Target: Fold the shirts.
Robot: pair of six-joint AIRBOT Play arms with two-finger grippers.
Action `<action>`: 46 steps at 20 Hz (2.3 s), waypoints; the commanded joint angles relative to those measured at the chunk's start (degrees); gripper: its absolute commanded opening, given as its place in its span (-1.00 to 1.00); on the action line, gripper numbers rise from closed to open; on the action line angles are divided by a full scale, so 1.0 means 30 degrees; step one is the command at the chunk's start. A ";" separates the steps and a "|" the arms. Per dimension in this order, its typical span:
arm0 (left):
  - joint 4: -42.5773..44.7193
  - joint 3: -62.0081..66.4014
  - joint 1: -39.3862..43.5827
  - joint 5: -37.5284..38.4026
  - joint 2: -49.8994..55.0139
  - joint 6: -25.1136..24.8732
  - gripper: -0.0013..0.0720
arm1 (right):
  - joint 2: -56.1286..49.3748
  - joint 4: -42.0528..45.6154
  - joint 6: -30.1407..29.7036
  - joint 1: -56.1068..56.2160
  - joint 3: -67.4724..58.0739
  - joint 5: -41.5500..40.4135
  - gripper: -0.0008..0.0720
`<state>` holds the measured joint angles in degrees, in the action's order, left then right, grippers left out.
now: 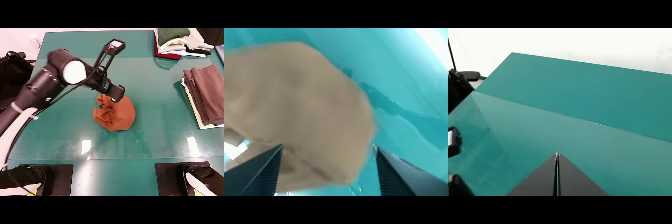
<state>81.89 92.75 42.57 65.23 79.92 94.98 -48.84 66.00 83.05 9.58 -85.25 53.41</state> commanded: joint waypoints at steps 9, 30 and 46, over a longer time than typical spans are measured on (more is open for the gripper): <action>-0.5559 -0.5588 -0.8247 -0.3570 0.1494 -0.0962 0.84 | 0.0007 0.0022 0.0029 -0.0007 -0.0015 0.0765 -0.93; -0.9158 -0.4422 -0.7592 -0.5209 0.5377 -0.3264 -0.90 | -0.2062 0.0051 0.0532 -0.0007 0.0036 0.5260 -0.93; -0.7300 -0.0583 -1.0076 -0.0925 0.5377 -0.4823 -0.89 | -0.8255 -1.1715 -0.3432 0.3490 1.5198 -0.2681 0.34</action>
<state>59.37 90.80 12.49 62.00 96.09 80.66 -67.79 40.14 77.78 15.75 -41.30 52.42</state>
